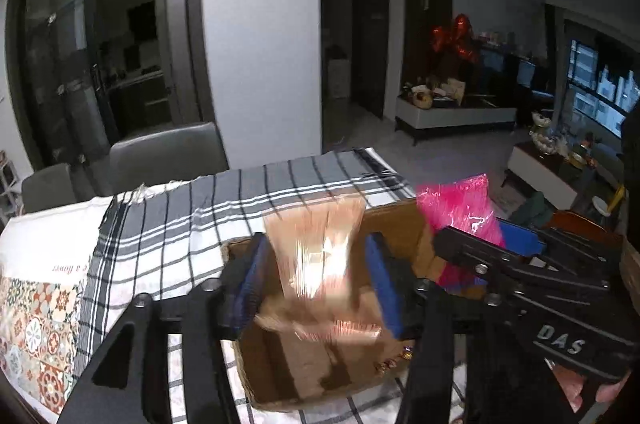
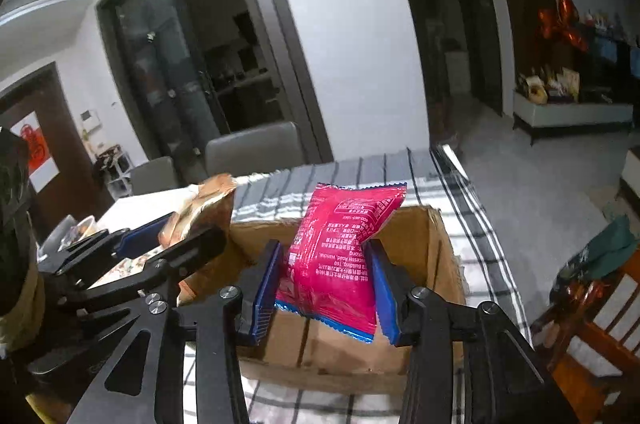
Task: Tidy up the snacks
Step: 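Open both tools to drop the biscuit pack and pink bag into the box, then move both tools back toward the remaining snacks on the table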
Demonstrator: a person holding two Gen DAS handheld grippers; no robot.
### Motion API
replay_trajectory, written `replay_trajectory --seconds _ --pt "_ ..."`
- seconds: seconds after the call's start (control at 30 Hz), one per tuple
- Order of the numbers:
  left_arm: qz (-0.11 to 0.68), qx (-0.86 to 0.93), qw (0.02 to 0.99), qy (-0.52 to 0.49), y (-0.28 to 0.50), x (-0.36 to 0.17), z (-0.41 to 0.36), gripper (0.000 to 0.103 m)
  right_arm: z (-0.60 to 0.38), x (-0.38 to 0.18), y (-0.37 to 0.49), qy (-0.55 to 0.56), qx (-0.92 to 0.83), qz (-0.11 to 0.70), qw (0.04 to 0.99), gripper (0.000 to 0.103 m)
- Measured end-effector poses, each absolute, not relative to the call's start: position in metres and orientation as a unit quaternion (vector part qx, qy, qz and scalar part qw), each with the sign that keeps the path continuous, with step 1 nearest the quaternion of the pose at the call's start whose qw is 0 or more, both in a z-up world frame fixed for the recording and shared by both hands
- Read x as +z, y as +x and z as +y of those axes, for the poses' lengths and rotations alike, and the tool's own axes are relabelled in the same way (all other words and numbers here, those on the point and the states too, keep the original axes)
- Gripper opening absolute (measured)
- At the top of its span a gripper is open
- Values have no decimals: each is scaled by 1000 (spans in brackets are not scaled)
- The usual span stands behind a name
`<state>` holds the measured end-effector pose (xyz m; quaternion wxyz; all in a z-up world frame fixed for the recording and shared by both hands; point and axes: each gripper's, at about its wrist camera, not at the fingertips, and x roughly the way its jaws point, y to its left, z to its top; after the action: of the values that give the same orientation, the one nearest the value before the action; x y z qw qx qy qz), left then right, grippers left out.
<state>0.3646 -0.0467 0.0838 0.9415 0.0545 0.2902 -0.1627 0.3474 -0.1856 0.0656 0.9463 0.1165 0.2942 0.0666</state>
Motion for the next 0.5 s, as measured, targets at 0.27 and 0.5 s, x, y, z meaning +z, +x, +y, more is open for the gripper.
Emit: replay_trajectory --seconds 0.27,0.5 --pt "291 -152 943 56 340 78 -38 67 -194 56 330 88 34 288 953 66" --pt "287 -160 943 54 293 79 -33 70 -193 65 285 77 28 277 957 77"
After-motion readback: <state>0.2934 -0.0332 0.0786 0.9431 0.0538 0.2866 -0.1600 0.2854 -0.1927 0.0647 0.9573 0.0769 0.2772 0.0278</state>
